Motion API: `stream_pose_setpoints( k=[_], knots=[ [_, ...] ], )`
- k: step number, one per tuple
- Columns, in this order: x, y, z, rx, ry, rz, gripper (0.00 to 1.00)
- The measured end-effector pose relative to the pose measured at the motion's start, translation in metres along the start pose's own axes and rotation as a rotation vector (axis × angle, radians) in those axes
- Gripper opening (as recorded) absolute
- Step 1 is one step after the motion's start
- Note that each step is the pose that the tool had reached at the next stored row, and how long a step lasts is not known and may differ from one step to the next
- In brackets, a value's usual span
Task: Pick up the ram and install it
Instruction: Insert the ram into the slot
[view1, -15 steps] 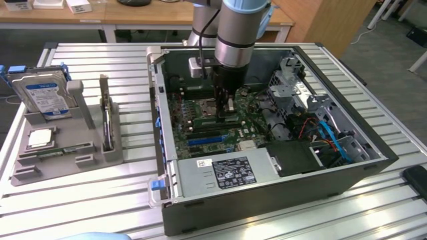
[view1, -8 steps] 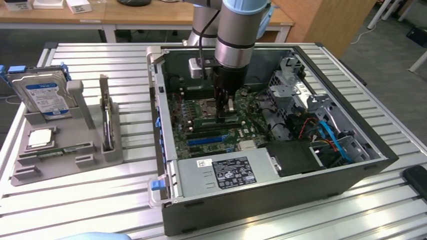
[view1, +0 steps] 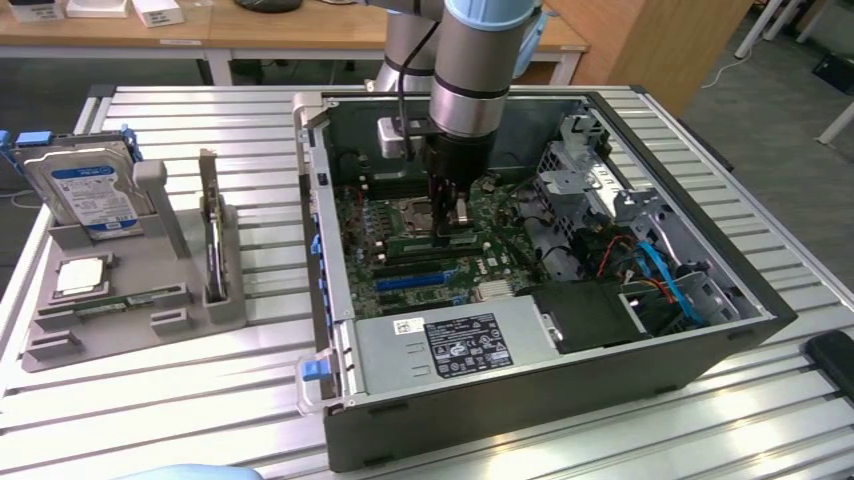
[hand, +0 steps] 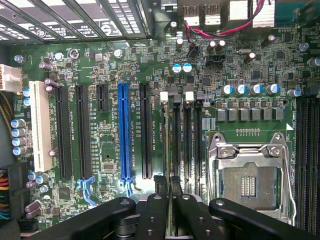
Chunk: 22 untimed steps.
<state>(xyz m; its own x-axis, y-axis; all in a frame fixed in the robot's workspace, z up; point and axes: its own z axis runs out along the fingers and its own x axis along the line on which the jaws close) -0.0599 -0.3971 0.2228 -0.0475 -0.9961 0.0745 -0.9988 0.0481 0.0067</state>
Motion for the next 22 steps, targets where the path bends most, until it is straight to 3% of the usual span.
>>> stream_pose_setpoints(
  k=[22],
  knots=[
    [-0.0002,0.0002,0.0025,0.0017,0.0049,0.0,0.13]
  ],
)
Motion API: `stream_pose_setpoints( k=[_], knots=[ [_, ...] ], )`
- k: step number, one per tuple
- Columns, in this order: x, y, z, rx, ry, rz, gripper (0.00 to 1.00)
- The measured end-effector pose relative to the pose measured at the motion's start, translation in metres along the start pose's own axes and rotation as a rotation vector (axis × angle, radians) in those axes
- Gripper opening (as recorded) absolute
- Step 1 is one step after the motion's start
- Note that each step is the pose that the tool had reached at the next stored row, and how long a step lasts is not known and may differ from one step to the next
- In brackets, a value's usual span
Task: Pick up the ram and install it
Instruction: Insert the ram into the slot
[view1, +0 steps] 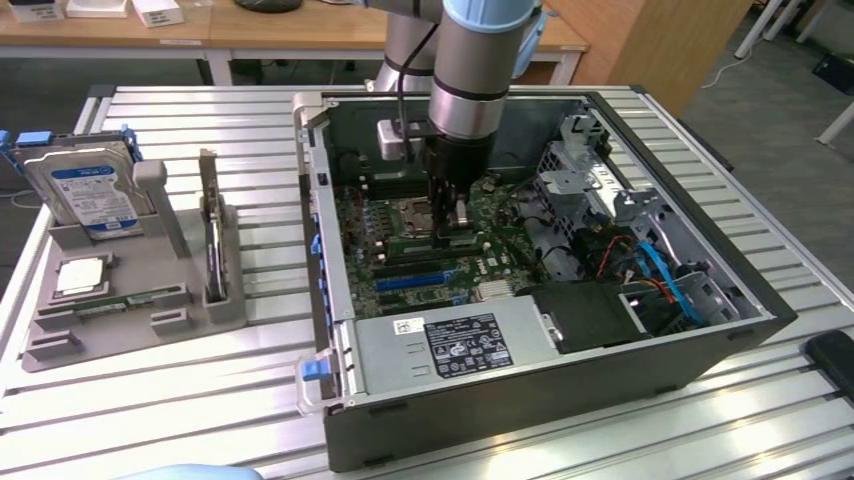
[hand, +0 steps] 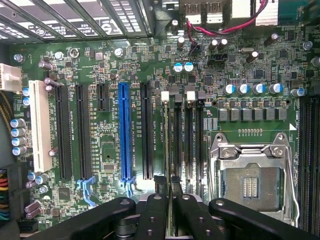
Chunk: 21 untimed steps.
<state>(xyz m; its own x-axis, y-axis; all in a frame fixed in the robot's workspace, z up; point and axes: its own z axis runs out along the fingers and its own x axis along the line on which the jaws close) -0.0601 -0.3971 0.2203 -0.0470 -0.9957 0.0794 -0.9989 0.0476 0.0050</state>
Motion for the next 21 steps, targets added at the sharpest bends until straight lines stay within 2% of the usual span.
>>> stream_pose_setpoints(
  k=[18,20,21],
  knots=[
    [-0.0002,0.0,0.0024,0.0019,-0.0001,0.0,0.13],
    [-0.0002,0.0,0.0024,0.0017,-0.0002,0.0,0.15],
    [-0.0002,0.0,0.0024,0.0017,-0.0002,0.0,0.2]
  ],
)
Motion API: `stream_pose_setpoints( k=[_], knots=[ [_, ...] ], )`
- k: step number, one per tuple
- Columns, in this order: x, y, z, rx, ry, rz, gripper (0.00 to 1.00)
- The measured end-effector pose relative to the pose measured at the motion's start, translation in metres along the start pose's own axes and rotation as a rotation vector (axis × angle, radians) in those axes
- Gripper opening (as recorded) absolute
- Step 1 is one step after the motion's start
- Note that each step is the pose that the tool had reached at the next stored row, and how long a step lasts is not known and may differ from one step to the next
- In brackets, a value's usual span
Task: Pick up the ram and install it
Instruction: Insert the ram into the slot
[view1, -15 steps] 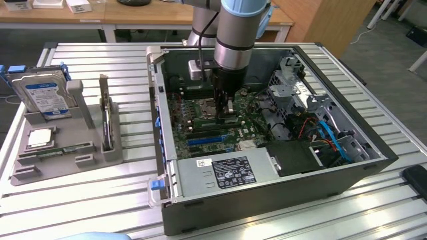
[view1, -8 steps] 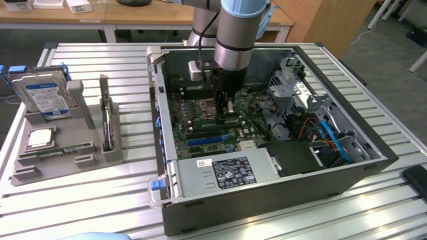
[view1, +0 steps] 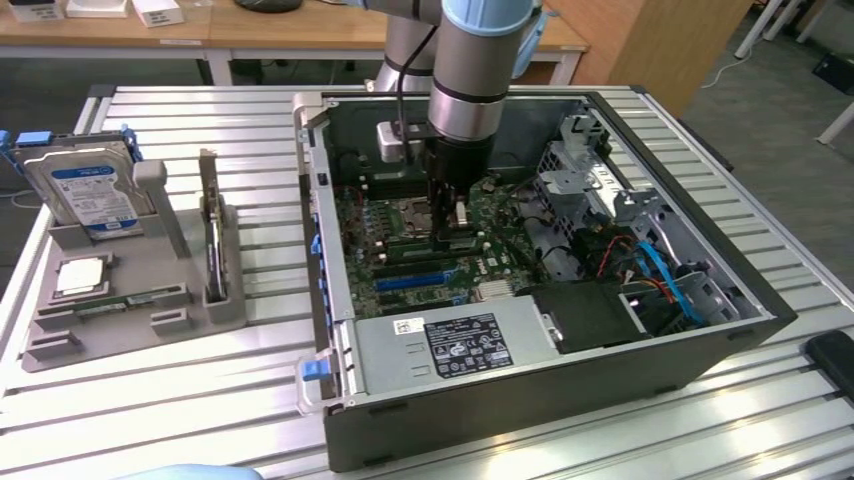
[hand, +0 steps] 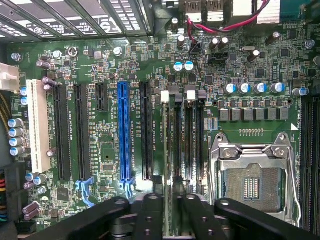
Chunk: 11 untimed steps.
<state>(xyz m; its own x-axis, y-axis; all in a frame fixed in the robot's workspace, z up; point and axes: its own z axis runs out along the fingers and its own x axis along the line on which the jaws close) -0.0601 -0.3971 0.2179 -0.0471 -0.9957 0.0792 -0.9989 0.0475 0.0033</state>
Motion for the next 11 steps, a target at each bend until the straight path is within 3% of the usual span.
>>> stream_pose_setpoints(
  k=[1,3,4,11],
  knots=[
    [0.0,0.0,0.0,0.0,0.0,0.0,0.26],
    [0.0,0.0,0.0,0.0,0.0,0.0,0.26],
    [0.0,0.0,0.0,-0.0001,0.0,0.0,0.33],
    [0.0003,-0.0001,-0.0045,-0.0001,0.0001,0.0,0.33]
  ],
)
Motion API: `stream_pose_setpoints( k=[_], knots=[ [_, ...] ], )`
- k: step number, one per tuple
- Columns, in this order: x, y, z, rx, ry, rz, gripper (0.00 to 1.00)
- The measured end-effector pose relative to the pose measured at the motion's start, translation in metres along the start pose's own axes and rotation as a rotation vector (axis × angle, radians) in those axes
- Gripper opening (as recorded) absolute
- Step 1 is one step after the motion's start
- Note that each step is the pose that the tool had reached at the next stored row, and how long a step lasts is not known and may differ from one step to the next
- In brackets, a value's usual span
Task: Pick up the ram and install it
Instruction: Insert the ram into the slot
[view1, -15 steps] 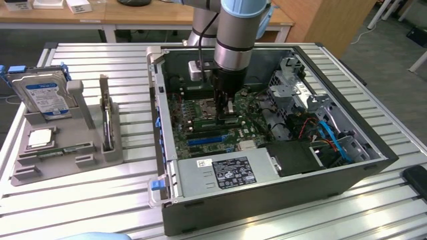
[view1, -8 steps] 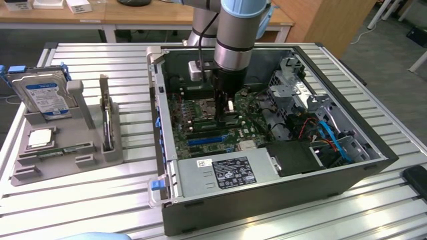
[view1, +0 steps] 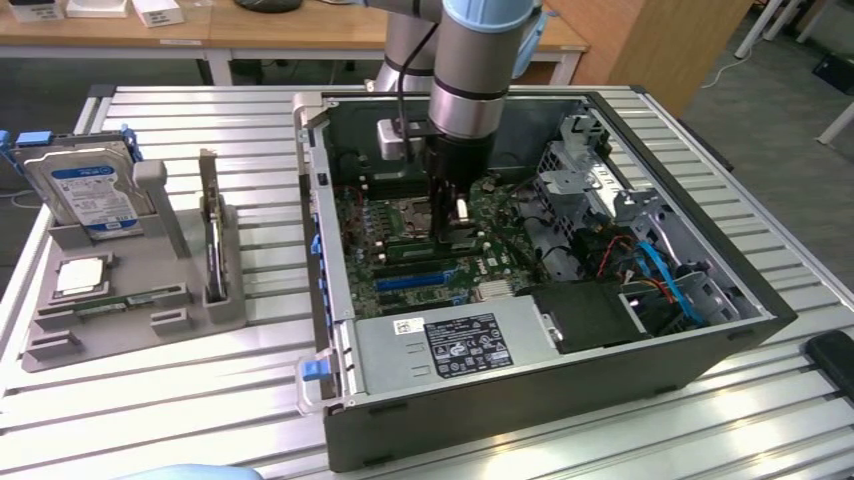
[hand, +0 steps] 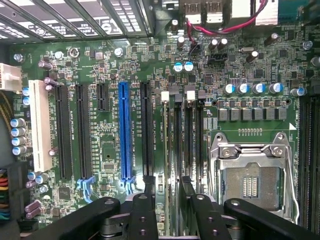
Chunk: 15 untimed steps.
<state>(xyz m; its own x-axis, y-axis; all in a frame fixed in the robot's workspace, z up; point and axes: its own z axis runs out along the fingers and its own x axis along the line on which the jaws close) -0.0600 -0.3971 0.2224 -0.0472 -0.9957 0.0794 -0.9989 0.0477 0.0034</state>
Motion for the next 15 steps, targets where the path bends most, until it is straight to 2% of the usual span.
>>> stream_pose_setpoints(
  k=[7,15],
  knots=[
    [0.001,0.0,-0.013,-0.0005,0.0004,0.008,0.33],
    [0.002,0.0001,-0.0224,-0.0031,0.0004,0.04,0.33]
  ],
)
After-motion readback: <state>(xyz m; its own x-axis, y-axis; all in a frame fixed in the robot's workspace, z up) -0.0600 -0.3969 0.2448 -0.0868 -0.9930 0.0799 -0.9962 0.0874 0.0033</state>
